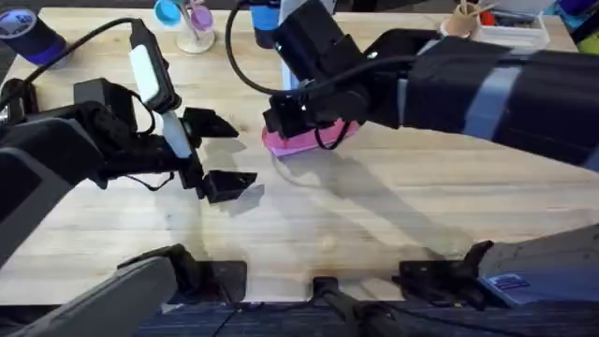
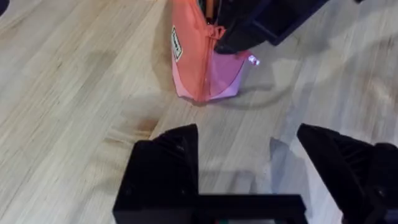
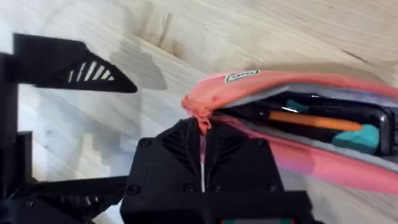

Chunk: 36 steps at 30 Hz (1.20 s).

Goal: Unzip the bag, pick up the pens from the table one at a time and place them inside, then zip the bag closed.

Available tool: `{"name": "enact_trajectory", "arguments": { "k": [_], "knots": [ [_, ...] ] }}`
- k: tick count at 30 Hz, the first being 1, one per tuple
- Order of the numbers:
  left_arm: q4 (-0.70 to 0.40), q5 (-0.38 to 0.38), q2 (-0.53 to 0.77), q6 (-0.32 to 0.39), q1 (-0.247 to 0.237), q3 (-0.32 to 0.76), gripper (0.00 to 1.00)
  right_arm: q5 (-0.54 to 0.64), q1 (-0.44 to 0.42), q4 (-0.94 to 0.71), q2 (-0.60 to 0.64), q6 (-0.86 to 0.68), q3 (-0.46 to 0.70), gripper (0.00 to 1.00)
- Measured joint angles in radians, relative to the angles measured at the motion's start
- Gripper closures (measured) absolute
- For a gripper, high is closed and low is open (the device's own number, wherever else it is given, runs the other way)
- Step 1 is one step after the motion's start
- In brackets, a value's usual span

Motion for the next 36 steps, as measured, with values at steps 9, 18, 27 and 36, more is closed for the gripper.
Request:
{"name": "enact_trajectory", "arguments": {
  "k": [9, 18, 27, 36],
  "knots": [
    [0.000, 0.000, 0.000, 0.000, 0.000, 0.000, 0.006, -0.008, 0.002, -0.007, -0.059, 0.000, -0.005, 0.968],
    [0.034, 0.000, 0.000, 0.000, 0.000, 0.000, 0.006, -0.008, 0.003, -0.009, -0.082, 0.000, -0.007, 0.971],
    [0.107, 0.058, 0.000, 0.002, 0.000, 0.000, 0.006, -0.010, 0.003, -0.007, -0.082, 0.000, -0.007, 0.971],
    [0.201, 0.110, 0.016, 0.003, -0.016, 0.000, 0.006, -0.010, 0.003, 0.000, -0.082, 0.001, -0.008, 0.971]
  ]
}}
